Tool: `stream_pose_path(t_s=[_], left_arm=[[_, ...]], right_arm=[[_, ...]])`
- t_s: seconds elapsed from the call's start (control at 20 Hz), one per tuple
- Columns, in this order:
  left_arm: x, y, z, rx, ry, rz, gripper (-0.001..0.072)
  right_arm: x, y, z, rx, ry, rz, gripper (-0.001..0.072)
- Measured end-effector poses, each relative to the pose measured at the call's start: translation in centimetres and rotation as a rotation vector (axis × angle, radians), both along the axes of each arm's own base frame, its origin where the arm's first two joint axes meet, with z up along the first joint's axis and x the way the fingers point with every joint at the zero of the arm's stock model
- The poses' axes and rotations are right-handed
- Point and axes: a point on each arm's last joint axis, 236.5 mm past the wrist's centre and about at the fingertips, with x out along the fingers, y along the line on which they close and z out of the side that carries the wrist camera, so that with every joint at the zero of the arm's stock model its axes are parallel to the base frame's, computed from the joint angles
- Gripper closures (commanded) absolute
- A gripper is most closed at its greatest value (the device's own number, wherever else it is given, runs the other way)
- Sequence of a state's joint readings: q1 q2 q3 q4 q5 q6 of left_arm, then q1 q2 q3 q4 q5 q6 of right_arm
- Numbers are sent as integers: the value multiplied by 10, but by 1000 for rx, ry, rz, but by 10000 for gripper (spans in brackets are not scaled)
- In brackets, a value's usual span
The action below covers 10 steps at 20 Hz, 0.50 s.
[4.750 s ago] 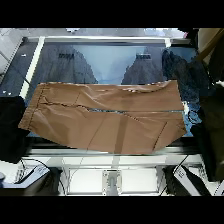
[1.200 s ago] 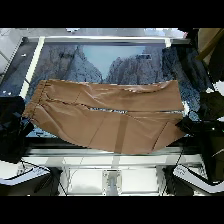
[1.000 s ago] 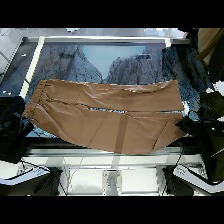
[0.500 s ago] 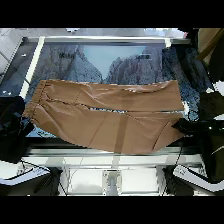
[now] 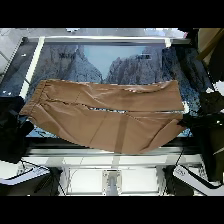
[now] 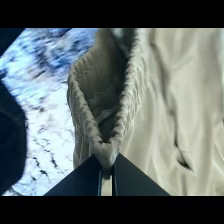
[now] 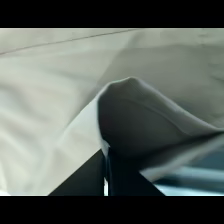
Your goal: Fold the clothes and pants, and hang the long-sleeved shirts on hangers.
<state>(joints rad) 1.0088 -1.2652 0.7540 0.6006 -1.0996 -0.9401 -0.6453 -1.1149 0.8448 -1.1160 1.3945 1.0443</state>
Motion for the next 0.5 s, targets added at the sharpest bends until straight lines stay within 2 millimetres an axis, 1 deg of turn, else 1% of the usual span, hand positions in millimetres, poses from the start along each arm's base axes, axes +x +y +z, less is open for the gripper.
stream_pose_path(t_s=[0.15, 0.25, 0.35, 0.5], left_arm=[[-3, 9, 19, 60, 47, -73, 693], [-2, 19, 33, 140, 102, -122, 694], [7, 25, 51, 242, 138, -182, 694], [35, 23, 79, 420, 175, -291, 693]], right_arm=[[0, -17, 45, -76, -67, -15, 699], [4, -28, 70, -122, -114, -50, 699], [14, -35, 87, -144, -169, -93, 700], [43, -35, 102, -125, -270, -142, 700]])
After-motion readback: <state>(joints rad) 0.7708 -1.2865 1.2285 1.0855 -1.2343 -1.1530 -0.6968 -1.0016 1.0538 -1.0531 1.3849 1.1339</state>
